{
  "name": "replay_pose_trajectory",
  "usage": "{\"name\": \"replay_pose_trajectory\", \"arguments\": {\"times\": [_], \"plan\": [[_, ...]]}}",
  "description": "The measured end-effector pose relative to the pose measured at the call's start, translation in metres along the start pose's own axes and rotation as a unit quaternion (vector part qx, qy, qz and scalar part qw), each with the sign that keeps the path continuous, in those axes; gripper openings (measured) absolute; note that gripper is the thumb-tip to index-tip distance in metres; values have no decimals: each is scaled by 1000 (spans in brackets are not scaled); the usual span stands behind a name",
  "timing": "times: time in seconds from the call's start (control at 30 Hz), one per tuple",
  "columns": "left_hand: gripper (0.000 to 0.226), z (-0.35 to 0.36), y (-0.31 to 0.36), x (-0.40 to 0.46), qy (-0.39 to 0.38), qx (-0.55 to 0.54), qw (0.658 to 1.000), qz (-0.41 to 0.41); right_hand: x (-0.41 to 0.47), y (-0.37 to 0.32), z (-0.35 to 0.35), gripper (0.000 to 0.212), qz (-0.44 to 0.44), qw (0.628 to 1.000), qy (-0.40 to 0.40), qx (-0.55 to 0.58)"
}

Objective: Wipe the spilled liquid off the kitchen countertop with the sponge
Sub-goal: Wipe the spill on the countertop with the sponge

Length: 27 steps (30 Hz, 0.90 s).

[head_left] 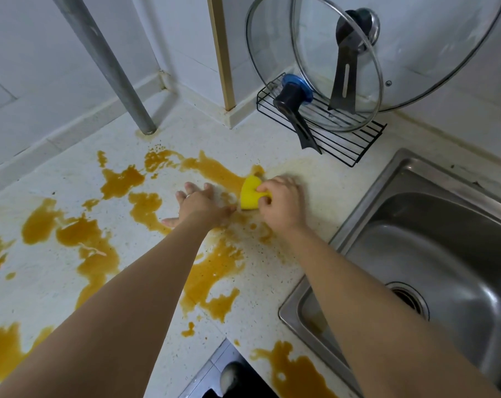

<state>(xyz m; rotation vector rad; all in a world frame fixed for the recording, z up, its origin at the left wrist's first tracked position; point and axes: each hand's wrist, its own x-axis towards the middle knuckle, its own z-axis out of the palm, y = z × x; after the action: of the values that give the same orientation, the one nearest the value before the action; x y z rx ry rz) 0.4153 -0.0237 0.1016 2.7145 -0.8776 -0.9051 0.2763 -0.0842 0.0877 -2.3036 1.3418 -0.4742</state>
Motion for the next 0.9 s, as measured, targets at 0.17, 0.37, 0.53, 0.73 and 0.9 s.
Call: {"name": "replay_pose_trajectory", "arguments": {"times": [0.17,0.37,0.53,0.73,0.9], "plan": [[88,-5,4,-10,-5,-2,1000,-7,27,17,-13,48,93,993,-33,-65],[84,-1,1,-1,-1,41,999,5,6,-7,6,33,-62,997,-52,13],[85,-6,3,-9,-3,23,1000,0,32,5,-5,50,65,996,-11,-53],[79,1,-1,4,-5,55,998,16,5,-18,14,35,-81,994,-80,3],[85,-5,1,-6,-8,38,999,7,35,8,-6,45,66,995,-13,-69]]}}
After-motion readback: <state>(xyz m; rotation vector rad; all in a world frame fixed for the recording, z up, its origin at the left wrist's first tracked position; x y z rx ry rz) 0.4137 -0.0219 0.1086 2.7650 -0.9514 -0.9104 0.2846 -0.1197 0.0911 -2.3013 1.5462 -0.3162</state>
